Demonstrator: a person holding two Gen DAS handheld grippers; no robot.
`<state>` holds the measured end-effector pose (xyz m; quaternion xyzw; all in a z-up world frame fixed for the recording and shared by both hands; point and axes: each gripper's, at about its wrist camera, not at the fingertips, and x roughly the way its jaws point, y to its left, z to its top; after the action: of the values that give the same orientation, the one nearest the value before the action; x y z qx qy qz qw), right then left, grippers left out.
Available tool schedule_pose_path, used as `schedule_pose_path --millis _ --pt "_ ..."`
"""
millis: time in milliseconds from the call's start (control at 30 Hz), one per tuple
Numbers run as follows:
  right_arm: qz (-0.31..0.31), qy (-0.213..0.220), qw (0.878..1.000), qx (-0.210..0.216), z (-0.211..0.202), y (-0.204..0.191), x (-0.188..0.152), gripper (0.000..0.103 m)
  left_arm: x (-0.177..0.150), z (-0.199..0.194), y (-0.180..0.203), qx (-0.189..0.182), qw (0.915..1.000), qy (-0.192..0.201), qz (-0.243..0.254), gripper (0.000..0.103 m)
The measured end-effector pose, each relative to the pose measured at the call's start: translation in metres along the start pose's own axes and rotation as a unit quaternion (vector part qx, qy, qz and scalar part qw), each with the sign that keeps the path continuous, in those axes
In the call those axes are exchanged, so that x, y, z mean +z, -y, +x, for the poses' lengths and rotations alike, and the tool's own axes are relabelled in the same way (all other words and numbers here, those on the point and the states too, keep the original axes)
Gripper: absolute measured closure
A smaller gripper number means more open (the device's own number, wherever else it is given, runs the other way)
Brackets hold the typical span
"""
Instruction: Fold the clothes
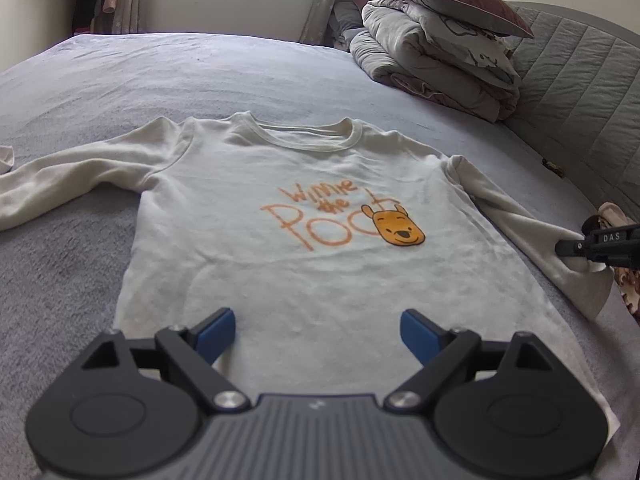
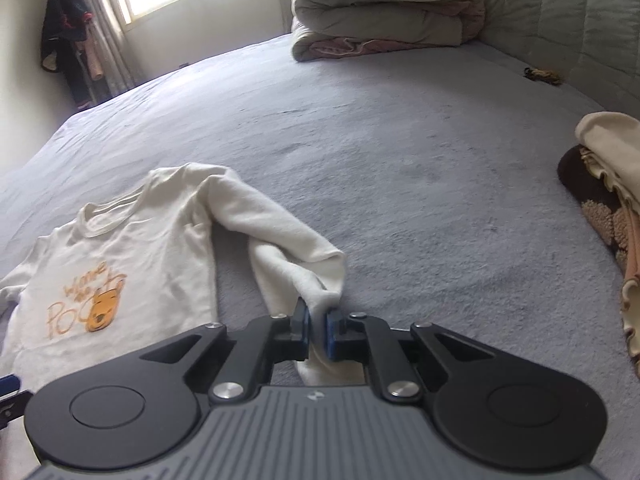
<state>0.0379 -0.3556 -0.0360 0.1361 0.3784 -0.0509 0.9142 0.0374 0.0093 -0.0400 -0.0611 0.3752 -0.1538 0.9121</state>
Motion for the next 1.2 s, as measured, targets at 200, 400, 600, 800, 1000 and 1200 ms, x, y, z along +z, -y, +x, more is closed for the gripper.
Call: schedule_pose_path --millis 200,400,600,800,1000,1200 --pt "-0.003 -0.021 0.999 0.032 -0.001 -0.005 -0.004 0.094 0.0 0.001 0.001 0.002 1.0 0.0 0.0 0.011" --pt "0.004 -0.017 0.999 0.038 -0.005 -0.004 -0.003 0.091 -0.002 0.003 0.003 0.005 0.9999 0.001 0.009 0.01" --pt "0.015 -0.01 0.999 0.044 -0.01 -0.002 -0.002 0.078 -0.003 0.002 0.005 0.008 0.9998 0.004 0.017 0.01" --pt "0.053 0.013 0.998 0.038 -0.017 0.017 0.004 0.071 -0.001 -0.002 0.003 0.008 0.9999 0.008 0.009 0.01" --pt "0.077 0.018 0.997 0.015 -0.013 0.037 0.009 0.068 0.0 -0.005 0.004 0.028 0.9991 0.025 0.021 0.01" --pt "0.118 0.021 0.992 0.024 -0.008 0.056 0.015 0.066 0.002 -0.004 0.002 0.028 0.9991 0.024 0.021 0.01"
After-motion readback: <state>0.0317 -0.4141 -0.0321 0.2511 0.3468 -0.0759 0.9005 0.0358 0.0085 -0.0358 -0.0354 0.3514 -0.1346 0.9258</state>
